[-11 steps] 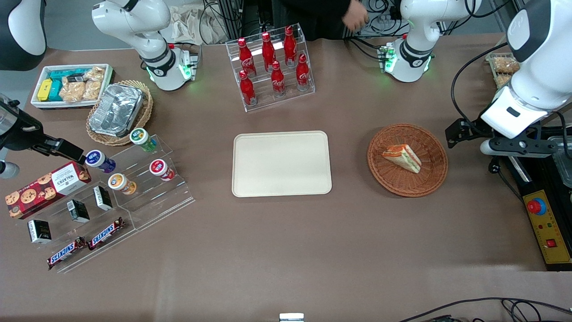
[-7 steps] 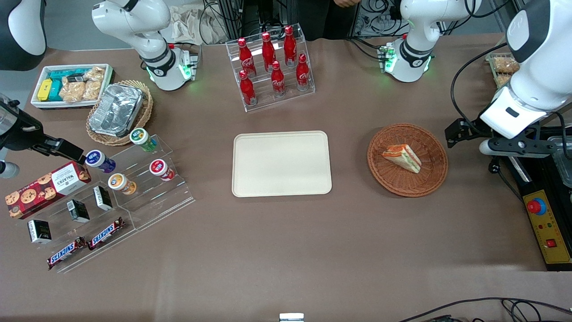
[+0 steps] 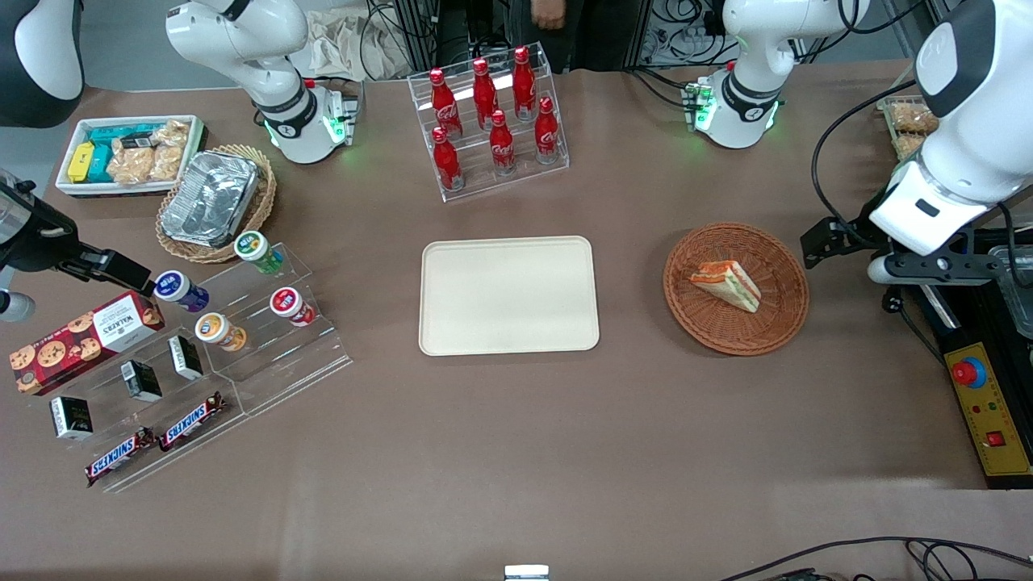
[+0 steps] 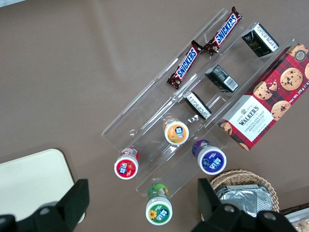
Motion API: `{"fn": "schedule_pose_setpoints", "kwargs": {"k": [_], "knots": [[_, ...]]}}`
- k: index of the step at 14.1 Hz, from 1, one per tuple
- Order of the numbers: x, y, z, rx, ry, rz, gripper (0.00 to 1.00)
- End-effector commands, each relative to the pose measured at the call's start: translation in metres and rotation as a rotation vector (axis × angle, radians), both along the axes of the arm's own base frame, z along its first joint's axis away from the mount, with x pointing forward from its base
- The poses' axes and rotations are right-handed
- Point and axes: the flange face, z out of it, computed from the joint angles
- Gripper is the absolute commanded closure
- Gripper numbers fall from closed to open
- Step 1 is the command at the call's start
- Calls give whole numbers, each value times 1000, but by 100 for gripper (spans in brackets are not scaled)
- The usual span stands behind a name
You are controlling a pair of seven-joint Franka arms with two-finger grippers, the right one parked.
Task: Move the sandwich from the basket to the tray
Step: 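Move the left gripper toward the wrapped sandwich in the wicker basket, then lower the open left gripper over the sandwich in the basket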
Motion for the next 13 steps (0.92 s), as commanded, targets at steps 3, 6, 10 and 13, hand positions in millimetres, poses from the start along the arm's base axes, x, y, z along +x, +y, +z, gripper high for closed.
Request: {"fn": "schedule_pose_setpoints", "kwargs": {"k": [3,6,10,13], "knots": [[0,-10,-11,-1,39,314,0],[-9,-26,-32,19,75,494,0],[-18,-36,-67,65,81,614,0],[-29,-41,-102,84,120,687,0]]}}
